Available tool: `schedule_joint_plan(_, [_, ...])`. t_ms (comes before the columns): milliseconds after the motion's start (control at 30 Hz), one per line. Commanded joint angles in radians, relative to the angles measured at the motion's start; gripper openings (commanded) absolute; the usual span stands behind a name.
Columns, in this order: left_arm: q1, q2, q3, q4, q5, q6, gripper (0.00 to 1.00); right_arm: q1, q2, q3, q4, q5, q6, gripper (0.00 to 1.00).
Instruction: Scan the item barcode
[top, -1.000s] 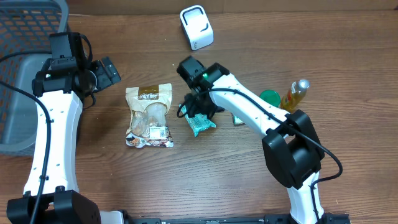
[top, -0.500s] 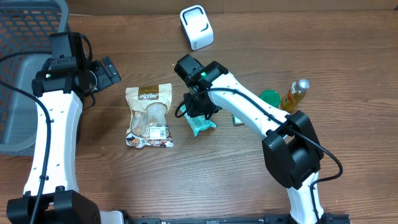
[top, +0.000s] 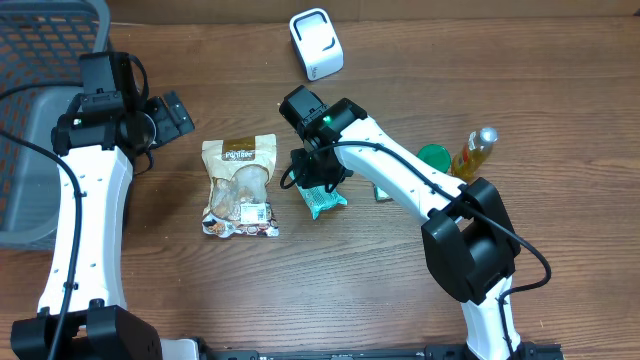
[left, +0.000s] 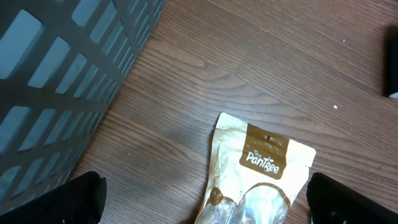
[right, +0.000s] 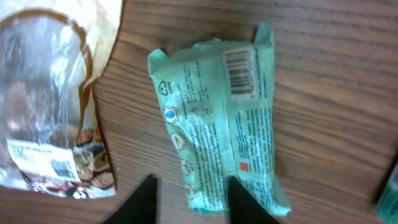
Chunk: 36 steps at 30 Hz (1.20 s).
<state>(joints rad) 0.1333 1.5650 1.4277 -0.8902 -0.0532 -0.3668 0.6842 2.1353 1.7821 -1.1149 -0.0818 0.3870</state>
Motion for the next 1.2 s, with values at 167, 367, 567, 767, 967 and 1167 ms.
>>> schedule_joint_plan(167, [0.008, 0.005, 0.008, 0.004, -0.006, 0.003, 1.0, 0.006, 0.002, 0.003, 0.003, 0.02, 0.005, 0.29])
schedule_joint_plan(367, [0.008, 0.005, 0.008, 0.004, -0.006, 0.003, 1.0, 0.006, 0.002, -0.033, 0.006, 0.029, 0.005, 0.37])
schedule_joint_plan(567, [0.008, 0.005, 0.008, 0.004, -0.006, 0.004, 1.0, 0.006, 0.002, -0.082, 0.039, 0.051, 0.005, 0.38])
schedule_joint_plan(767, [0.008, 0.005, 0.008, 0.004, -0.006, 0.004, 1.0, 0.006, 0.002, -0.149, 0.09, 0.085, 0.008, 0.36])
schedule_joint_plan(967, [0.008, 0.005, 0.008, 0.004, -0.006, 0.004, 0.99, 0.006, 0.002, -0.234, 0.162, 0.085, 0.008, 0.36])
schedule_joint_plan(1167, [0.008, 0.005, 0.008, 0.004, -0.006, 0.004, 1.0, 0.006, 0.002, -0.314, 0.225, 0.085, 0.008, 0.36])
